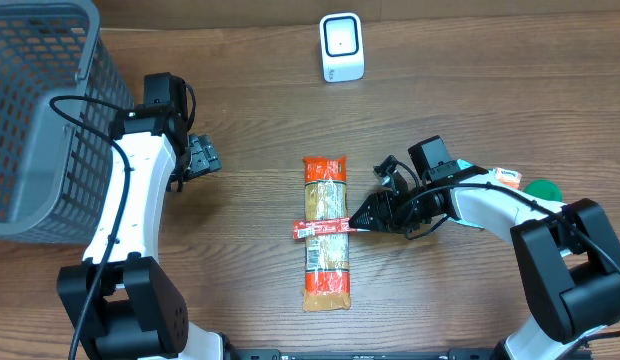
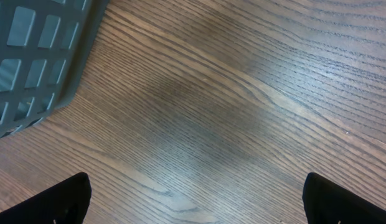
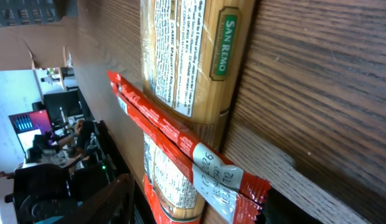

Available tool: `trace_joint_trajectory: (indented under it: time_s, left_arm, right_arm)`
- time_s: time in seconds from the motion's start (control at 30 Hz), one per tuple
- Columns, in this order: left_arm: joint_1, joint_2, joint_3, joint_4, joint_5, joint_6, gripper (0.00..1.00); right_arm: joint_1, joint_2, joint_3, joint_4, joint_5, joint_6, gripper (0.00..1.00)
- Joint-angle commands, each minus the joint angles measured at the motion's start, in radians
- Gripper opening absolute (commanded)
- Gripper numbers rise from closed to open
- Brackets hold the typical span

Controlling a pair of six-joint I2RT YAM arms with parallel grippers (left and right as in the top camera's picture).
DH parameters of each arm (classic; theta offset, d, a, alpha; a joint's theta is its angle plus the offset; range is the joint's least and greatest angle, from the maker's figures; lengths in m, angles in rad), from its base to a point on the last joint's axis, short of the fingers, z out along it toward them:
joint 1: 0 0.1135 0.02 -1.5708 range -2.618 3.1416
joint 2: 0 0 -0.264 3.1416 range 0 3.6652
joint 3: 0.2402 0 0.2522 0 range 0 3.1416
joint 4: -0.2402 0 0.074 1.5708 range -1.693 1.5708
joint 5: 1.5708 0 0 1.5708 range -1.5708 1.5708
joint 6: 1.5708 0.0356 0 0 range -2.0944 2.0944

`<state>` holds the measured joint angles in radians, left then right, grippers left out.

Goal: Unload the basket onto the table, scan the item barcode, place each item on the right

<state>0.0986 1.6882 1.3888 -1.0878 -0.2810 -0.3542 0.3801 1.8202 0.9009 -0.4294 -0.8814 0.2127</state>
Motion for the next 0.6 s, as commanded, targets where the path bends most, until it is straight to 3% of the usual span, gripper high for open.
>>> trace_joint_trajectory:
  time_s: [0.0,0.57]
  left_arm:
    - [-0.002,-0.021,0.018,0.000,-0.006,0.026,1.00]
    - [-0.002,-0.021,0.018,0.000,-0.006,0.026,1.00]
  right_arm:
    - [0.000,-0.019,-0.007,0.006,-0.021,-0.005,0.59]
    - [0.000,-0.017,-0.007,0.026,0.029,0.001,0.60]
